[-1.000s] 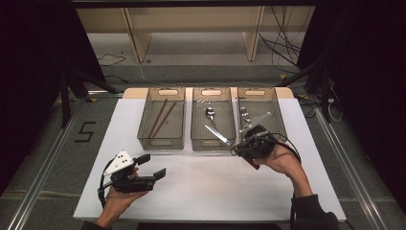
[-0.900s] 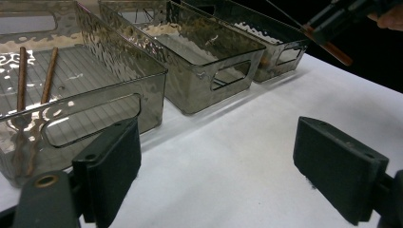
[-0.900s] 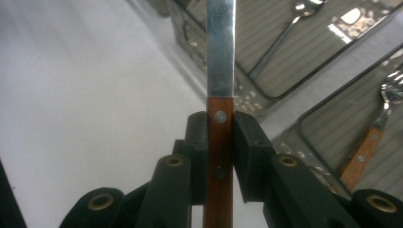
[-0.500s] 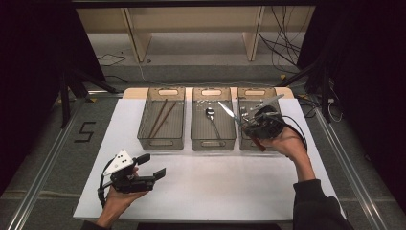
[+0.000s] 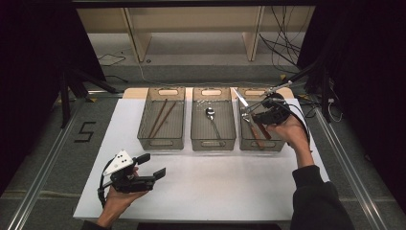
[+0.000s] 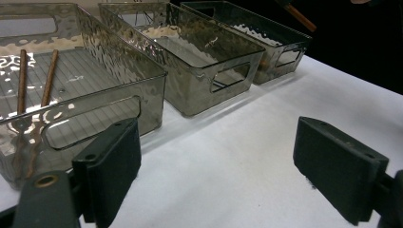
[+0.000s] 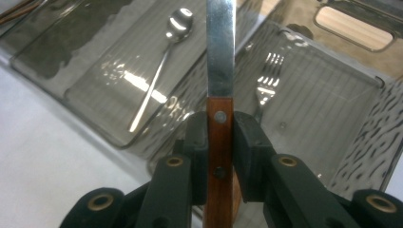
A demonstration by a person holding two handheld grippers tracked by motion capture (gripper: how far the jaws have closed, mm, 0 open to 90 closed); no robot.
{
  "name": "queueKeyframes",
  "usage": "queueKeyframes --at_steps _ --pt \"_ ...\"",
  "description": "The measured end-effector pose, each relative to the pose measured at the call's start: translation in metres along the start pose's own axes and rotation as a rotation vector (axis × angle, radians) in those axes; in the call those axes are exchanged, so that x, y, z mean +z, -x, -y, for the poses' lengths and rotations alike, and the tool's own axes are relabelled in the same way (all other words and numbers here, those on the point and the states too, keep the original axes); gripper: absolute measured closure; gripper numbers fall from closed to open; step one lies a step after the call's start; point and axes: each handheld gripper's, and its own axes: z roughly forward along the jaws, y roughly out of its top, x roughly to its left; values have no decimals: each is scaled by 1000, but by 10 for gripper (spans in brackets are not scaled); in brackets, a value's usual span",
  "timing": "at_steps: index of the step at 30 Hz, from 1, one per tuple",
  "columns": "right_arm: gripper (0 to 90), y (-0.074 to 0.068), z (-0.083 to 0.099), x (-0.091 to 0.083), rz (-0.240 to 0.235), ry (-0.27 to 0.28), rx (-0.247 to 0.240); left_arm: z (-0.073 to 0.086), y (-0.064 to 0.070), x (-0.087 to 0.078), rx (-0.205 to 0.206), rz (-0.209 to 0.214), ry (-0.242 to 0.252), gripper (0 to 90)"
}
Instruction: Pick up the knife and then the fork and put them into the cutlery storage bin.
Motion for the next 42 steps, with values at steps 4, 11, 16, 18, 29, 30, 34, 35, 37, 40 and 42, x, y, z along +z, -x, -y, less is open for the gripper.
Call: queueKeyframes --at_steps 4,11,16,18,29,30,34,35,37,40,42 --pt "776 7 0 6 18 -9 27 0 0 0 0 1 0 158" --pt "776 19 0 14 37 -23 83 0 0 0 1 2 0 158" --pt "775 28 0 21 56 -33 118 0 0 0 1 3 0 158" --pt "775 30 0 23 62 -36 125 0 -1 0 2 3 0 158" --pt "775 39 1 35 100 -65 151 0 -1 -1 2 4 0 158" --pt "775 39 1 36 104 -68 150 0 0 0 1 4 -1 158" --pt "775 41 2 39 112 -70 156 0 -1 -1 2 4 0 158" --pt "775 41 2 40 111 -71 158 0 -1 -1 0 4 0 158" --pt "774 41 4 43 114 -76 160 0 -1 0 0 4 0 158" --pt "774 42 7 47 113 -87 171 0 0 -1 -2 6 1 158" --pt "774 42 9 49 109 -93 175 0 0 -1 -2 5 0 158"
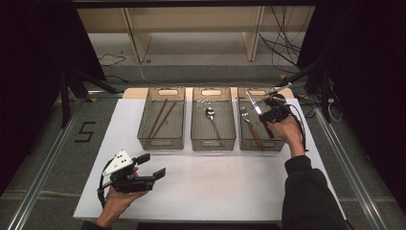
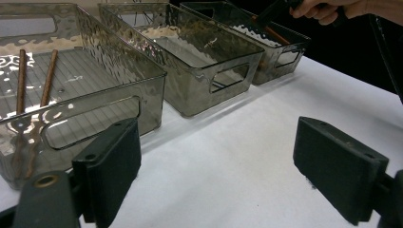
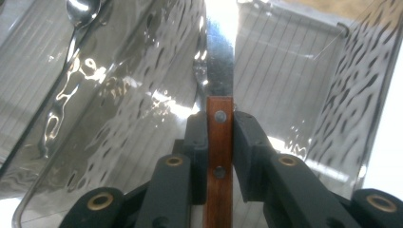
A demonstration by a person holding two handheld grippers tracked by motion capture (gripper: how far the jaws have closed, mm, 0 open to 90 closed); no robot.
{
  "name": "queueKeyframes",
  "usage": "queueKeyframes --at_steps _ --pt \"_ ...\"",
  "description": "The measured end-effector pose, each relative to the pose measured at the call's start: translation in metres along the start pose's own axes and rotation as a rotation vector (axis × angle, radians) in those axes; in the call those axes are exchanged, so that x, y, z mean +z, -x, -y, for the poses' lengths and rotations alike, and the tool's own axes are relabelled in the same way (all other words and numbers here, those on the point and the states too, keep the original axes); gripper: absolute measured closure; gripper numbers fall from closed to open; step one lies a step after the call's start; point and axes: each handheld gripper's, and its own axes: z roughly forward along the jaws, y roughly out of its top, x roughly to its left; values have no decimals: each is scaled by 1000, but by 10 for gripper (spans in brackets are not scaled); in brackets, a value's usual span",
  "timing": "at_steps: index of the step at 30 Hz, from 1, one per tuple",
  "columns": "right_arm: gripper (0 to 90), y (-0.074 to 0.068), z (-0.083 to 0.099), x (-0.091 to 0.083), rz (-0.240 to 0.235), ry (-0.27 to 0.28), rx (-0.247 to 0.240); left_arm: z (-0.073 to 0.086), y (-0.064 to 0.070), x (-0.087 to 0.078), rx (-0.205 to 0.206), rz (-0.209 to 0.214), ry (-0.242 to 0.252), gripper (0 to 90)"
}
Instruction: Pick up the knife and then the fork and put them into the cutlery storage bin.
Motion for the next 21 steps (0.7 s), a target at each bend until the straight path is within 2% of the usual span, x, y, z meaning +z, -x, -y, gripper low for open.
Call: queueKeyframes --at_steps 4,6,9,11,13,14,21 --pt "773 1 4 5 2 -13 7 0 0 0 1 -1 0 158" --pt "769 2 6 8 -12 -18 18 0 0 0 3 -1 0 158" --pt "755 1 8 14 -31 -57 6 0 0 0 1 -1 -2 158" --pt "698 1 8 14 -32 -46 14 0 0 0 0 -1 0 158" --pt "696 -2 8 11 -56 -42 -10 0 0 1 -1 -1 -2 158" --pt "689 -4 8 9 -49 -37 -26 0 1 0 0 -1 -2 158" --pt "625 -10 9 -3 -89 5 -33 0 0 0 0 -1 -1 158"
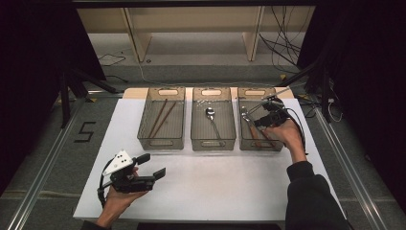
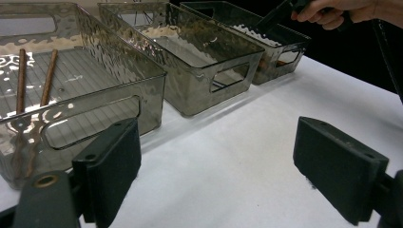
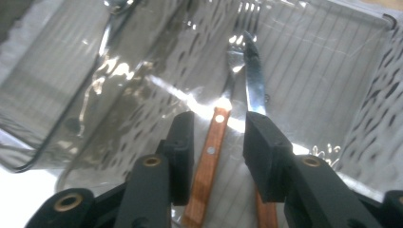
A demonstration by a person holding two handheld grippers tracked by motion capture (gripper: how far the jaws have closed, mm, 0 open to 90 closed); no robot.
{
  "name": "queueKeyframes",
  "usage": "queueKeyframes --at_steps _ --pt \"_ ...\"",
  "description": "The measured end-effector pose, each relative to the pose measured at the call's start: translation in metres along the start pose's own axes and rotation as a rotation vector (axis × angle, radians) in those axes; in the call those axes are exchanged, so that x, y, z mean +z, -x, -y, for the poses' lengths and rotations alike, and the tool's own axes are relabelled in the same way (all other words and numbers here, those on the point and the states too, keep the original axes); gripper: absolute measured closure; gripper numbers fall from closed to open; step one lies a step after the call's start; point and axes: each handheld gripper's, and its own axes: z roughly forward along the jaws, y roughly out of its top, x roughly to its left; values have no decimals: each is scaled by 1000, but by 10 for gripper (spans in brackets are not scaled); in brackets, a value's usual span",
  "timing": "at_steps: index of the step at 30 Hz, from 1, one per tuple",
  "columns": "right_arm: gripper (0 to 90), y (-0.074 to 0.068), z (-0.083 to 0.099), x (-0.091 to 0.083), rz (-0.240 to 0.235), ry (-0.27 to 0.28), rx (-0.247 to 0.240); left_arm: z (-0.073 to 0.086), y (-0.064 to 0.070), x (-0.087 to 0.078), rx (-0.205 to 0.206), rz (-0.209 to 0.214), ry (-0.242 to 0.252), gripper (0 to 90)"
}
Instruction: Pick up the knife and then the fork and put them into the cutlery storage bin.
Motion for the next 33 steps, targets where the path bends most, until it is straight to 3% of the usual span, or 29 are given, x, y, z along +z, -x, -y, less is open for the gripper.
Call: queueKeyframes --at_steps 10,16,24,33 --pt "427 -18 9 -18 -67 109 -16 0 0 1 -1 3 -7 158" --pt "358 -34 19 -30 -107 176 -34 0 0 1 -3 3 -8 157" --pt "326 -57 40 -43 -130 270 -60 0 0 1 -5 4 -10 157" --pt "293 -73 62 -50 -171 339 -71 0 0 1 -5 5 -12 157"
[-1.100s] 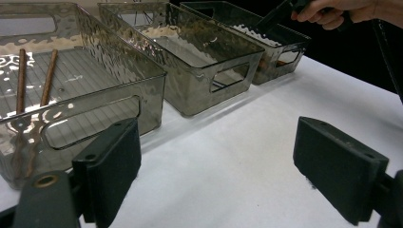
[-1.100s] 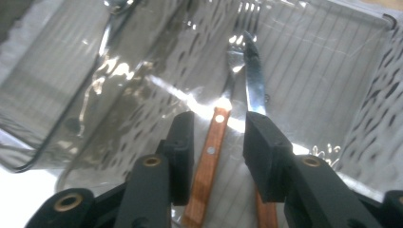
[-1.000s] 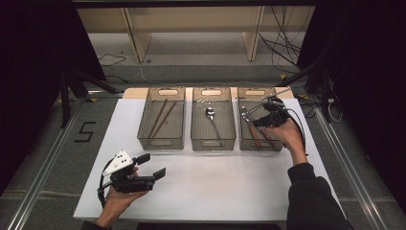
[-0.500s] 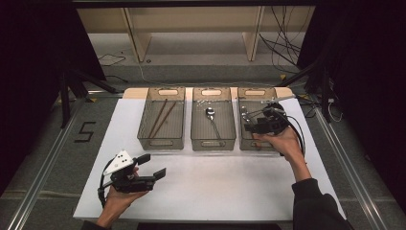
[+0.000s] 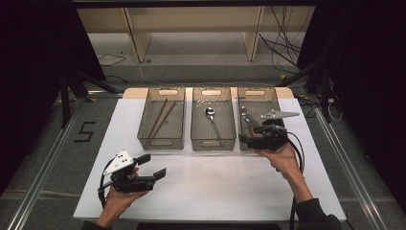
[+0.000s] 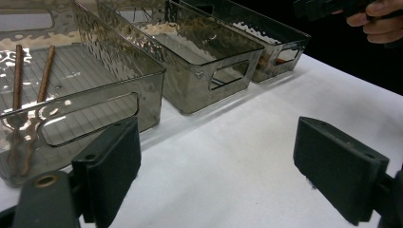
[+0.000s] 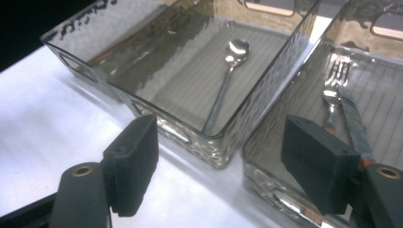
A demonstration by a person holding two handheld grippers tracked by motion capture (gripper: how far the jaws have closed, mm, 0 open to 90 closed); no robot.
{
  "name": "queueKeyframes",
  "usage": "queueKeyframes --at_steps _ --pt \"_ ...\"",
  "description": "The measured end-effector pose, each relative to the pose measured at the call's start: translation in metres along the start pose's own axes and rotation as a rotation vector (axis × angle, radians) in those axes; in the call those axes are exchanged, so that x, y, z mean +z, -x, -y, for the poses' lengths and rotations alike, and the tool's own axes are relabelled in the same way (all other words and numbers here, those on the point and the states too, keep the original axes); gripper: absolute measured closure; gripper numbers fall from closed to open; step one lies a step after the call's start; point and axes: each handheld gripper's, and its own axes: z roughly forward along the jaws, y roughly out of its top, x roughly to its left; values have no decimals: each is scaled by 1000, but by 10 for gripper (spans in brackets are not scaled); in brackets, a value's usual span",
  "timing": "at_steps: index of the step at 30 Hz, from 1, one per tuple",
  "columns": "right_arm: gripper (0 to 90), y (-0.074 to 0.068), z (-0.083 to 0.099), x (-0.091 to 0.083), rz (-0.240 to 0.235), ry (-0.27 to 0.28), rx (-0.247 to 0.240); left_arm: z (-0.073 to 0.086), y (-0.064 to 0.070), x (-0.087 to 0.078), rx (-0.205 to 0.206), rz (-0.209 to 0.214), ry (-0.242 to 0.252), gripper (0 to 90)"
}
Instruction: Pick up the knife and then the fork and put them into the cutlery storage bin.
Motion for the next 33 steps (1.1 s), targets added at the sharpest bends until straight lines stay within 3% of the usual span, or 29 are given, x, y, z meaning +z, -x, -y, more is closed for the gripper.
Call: queueKeyframes --at_steps 18,30,33 --pt "244 -20 27 -10 -71 113 -10 1 -1 0 -5 1 -7 157" --pt "235 -28 47 -17 -90 158 -10 0 -1 3 -12 7 -17 156" --pt "235 -32 52 -19 -84 170 -34 -1 0 5 -6 9 -23 156"
